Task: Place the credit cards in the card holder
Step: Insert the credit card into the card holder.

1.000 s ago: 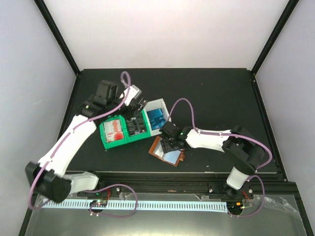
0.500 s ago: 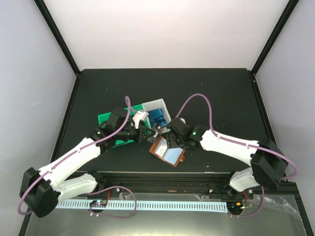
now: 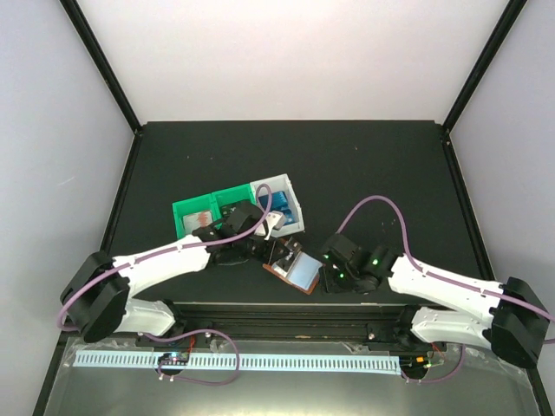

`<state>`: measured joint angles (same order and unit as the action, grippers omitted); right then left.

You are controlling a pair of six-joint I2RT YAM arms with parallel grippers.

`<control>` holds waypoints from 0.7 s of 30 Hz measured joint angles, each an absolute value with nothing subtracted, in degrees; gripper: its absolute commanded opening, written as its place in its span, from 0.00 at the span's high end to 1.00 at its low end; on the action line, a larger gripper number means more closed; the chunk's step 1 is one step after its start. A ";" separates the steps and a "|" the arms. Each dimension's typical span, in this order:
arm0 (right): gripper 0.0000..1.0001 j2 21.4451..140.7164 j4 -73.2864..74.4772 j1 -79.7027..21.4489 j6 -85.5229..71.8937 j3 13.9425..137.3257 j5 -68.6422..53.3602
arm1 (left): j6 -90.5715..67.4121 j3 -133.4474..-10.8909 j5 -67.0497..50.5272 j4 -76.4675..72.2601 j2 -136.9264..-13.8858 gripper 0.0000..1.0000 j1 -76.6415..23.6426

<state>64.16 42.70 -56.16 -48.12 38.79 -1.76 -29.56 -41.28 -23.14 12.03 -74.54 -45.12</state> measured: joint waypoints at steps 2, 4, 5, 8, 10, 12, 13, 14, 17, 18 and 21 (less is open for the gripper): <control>0.51 63.20 41.56 -56.25 -48.01 36.64 -4.51 | -29.71 -41.21 -21.87 11.38 -75.92 0.98 -45.43; 0.52 63.61 39.72 -56.27 -48.23 34.41 -7.01 | -30.04 -41.19 -20.60 10.70 -77.21 0.98 -45.52; 0.53 64.40 38.48 -56.27 -48.47 33.41 -8.10 | -30.22 -41.19 -20.03 10.41 -77.82 0.98 -45.60; 0.55 67.68 35.55 -56.27 -48.93 31.97 -9.30 | -30.76 -40.99 -19.11 9.54 -79.29 0.98 -46.24; 0.56 70.02 33.85 -56.27 -49.34 31.90 -9.06 | -31.31 -40.64 -18.70 8.97 -80.20 0.98 -46.76; 0.57 71.94 32.47 -56.27 -49.67 32.03 -8.21 | -31.88 -40.27 -18.13 8.69 -81.14 0.98 -47.29; 0.57 73.03 31.99 -56.27 -49.89 32.21 -7.62 | -32.27 -40.07 -17.85 8.67 -81.56 0.98 -47.40; 0.57 73.82 32.01 -56.27 -50.09 32.77 -7.11 | -32.67 -39.90 -17.52 8.60 -81.91 0.98 -47.48; 0.57 75.77 30.65 -56.27 -50.50 34.02 -4.27 | -33.89 -39.62 -15.97 8.64 -82.41 0.98 -47.62; 0.57 76.36 30.59 -56.27 -50.61 34.46 -3.20 | -34.30 -39.62 -15.53 8.64 -82.52 0.99 -47.62; 0.60 78.15 30.61 -56.10 -51.00 35.81 -0.01 | -35.42 -39.59 -14.85 8.56 -82.63 0.98 -47.62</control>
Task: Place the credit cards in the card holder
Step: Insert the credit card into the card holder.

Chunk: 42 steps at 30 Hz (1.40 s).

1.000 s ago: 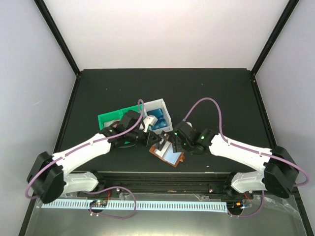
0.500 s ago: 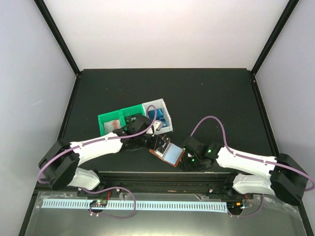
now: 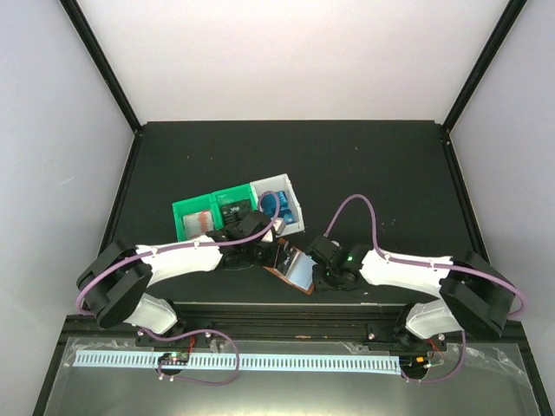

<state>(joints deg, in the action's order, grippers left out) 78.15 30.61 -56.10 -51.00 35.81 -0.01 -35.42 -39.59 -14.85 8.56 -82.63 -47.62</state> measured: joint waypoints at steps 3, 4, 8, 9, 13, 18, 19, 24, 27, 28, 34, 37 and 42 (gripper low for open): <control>0.65 80.03 30.85 -55.53 -51.22 37.26 2.92 | -36.60 -39.57 -14.57 8.45 -82.63 0.99 -47.62; 0.66 80.68 30.96 -55.31 -51.44 37.76 4.14 | -37.06 -39.51 -14.48 8.36 -82.63 0.98 -47.62; 0.71 82.21 31.83 -54.68 -51.40 38.89 7.79 | -39.55 -37.85 -14.06 6.61 -82.63 0.99 -47.62; 0.73 82.61 32.27 -54.57 -51.35 39.38 8.75 | -40.34 -37.21 -14.09 5.98 -82.63 0.98 -47.62; 0.74 83.99 33.43 -54.24 -50.30 40.86 11.46 | -43.64 -35.18 -14.13 3.38 -82.61 0.98 -47.72; 0.59 84.58 34.41 -53.84 -48.38 41.71 13.17 | -48.69 -32.34 -14.24 -1.67 -82.19 0.98 -48.21; 0.54 84.47 34.59 -53.84 -48.14 41.71 13.23 | -50.09 -31.46 -14.24 -2.96 -81.87 0.98 -48.25; 0.44 79.44 35.59 -53.84 -48.12 41.30 12.71 | -56.71 -27.53 -13.96 -9.32 -80.53 0.98 -48.97; 0.43 74.19 35.31 -53.84 -48.53 40.42 10.83 | -59.18 -26.87 -13.41 -12.53 -80.47 0.98 -49.74; 0.43 73.28 35.16 -53.84 -48.75 40.23 9.91 | -59.64 -26.83 -13.26 -13.41 -80.47 0.99 -49.93; 0.44 74.65 34.48 -53.84 -49.89 39.42 5.34 | -61.34 -26.76 -12.80 -17.96 -80.47 0.98 -50.35; 0.43 76.60 34.04 -53.84 -50.11 39.38 3.92 | -61.73 -26.74 -12.58 -19.07 -80.73 0.98 -50.37; 0.43 79.50 32.75 -53.84 -50.15 39.33 2.15 | -61.69 -26.37 -11.55 -19.86 -81.06 0.98 -50.39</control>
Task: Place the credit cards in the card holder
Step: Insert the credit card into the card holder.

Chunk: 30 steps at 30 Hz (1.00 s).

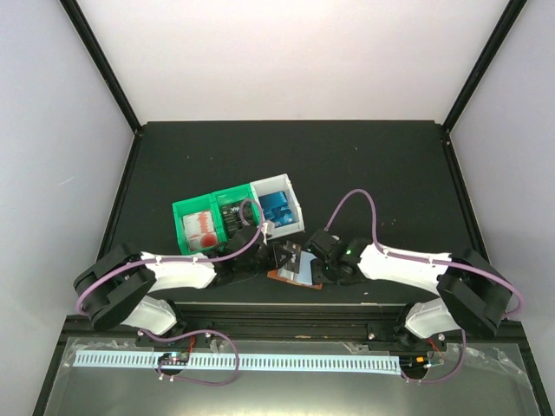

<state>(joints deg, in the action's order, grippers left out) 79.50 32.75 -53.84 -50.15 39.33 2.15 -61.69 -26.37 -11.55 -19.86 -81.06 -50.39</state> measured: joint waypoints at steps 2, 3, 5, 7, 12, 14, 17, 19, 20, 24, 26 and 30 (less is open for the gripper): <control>0.43 80.62 32.42 -53.84 -50.13 39.33 1.67 | -61.58 -26.15 -10.81 -19.79 -81.03 0.98 -50.39; 0.43 81.06 32.34 -53.84 -50.13 39.33 1.34 | -61.52 -26.02 -10.41 -19.73 -81.01 0.99 -50.39; 0.43 81.58 32.29 -53.84 -50.13 39.33 1.26 | -61.45 -25.74 -9.63 -19.70 -80.97 0.99 -50.39; 0.45 81.84 32.29 -53.84 -50.15 39.42 1.26 | -61.30 -25.47 -8.84 -19.42 -80.97 0.99 -50.39; 0.51 82.76 32.58 -53.84 -50.30 40.12 1.37 | -60.27 -25.41 -7.99 -18.87 -80.97 0.98 -50.39; 0.53 83.00 32.60 -53.84 -50.37 40.29 1.39 | -60.01 -25.41 -8.01 -18.90 -80.99 0.98 -50.39; 0.54 83.11 32.58 -53.84 -50.48 40.34 1.41 | -59.75 -25.41 -8.16 -19.16 -81.12 0.99 -50.39; 0.54 83.13 32.56 -53.84 -50.50 40.34 1.41 | -59.59 -25.41 -8.29 -19.68 -81.47 0.98 -50.41; 0.54 83.15 32.56 -53.84 -50.52 40.36 1.41 | -59.61 -25.41 -8.34 -19.84 -81.67 0.98 -50.41; 0.54 83.18 32.51 -53.84 -50.68 40.36 1.39 | -60.10 -24.99 -8.34 -20.99 -82.50 0.98 -50.61; 0.54 83.20 32.49 -53.84 -50.81 40.36 1.39 | -60.53 -24.69 -8.34 -21.41 -82.89 0.98 -50.85; 0.54 83.20 32.45 -53.84 -51.03 40.36 1.39 | -61.84 -24.14 -8.43 -23.22 -84.49 0.98 -51.42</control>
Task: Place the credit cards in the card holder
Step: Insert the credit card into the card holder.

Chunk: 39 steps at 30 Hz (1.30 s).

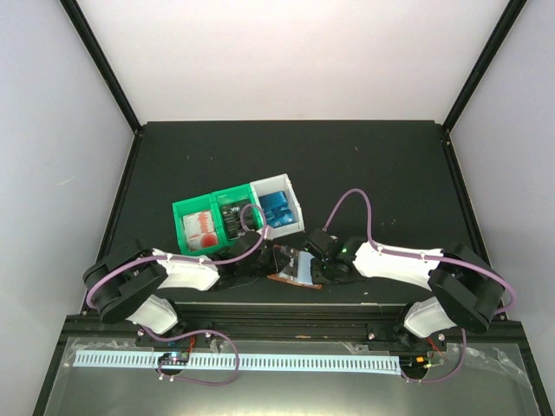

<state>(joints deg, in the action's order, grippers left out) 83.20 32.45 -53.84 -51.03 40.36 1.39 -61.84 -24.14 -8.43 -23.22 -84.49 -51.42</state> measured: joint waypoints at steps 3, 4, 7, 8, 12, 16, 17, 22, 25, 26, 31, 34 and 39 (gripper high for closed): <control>0.54 83.20 32.34 -53.84 -51.18 40.36 1.39 | -62.48 -24.12 -8.54 -24.05 -84.90 0.98 -51.48; 0.54 83.20 32.32 -53.84 -51.18 40.36 1.39 | -62.67 -24.12 -8.58 -24.27 -84.90 0.98 -51.51; 0.54 83.20 32.23 -53.84 -51.18 40.36 1.39 | -63.20 -24.12 -8.60 -25.02 -85.17 0.98 -51.88; 0.54 83.20 32.21 -53.84 -51.18 40.34 1.39 | -63.31 -24.12 -8.62 -25.41 -85.45 0.98 -52.16; 0.54 83.20 32.01 -53.84 -51.18 40.32 1.37 | -64.10 -24.12 -8.91 -26.70 -86.72 0.98 -53.39; 0.54 83.20 31.77 -53.84 -51.18 40.25 1.37 | -64.97 -23.90 -8.93 -27.46 -87.13 0.98 -54.54; 0.54 83.20 31.70 -53.84 -51.18 40.25 1.37 | -65.21 -23.75 -8.91 -27.53 -87.13 0.99 -54.76; 0.54 83.20 31.27 -53.84 -51.20 40.14 1.37 | -66.48 -22.98 -8.75 -28.27 -87.18 0.98 -55.29; 0.54 83.20 31.18 -53.84 -51.24 40.12 1.37 | -67.11 -22.98 -8.38 -29.19 -87.94 0.98 -55.33; 0.54 83.20 31.18 -53.84 -51.29 40.12 1.37 | -67.35 -22.98 -8.27 -29.54 -88.23 0.98 -55.35; 0.54 83.20 31.00 -53.84 -51.37 40.10 1.37 | -68.84 -22.83 -8.01 -32.23 -89.78 0.97 -55.70; 0.54 83.20 30.79 -53.84 -51.40 40.03 1.34 | -69.49 -22.55 -7.86 -33.89 -90.63 0.89 -56.01; 0.54 82.63 29.54 -53.84 -51.70 39.35 1.26 | -69.56 -22.52 -7.90 -33.71 -91.59 0.76 -56.73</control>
<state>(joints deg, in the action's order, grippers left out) 82.63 29.54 -53.84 -51.70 39.35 1.26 -69.56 -22.52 -7.90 -33.71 -91.59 -56.73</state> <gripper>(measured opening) 0.457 0.179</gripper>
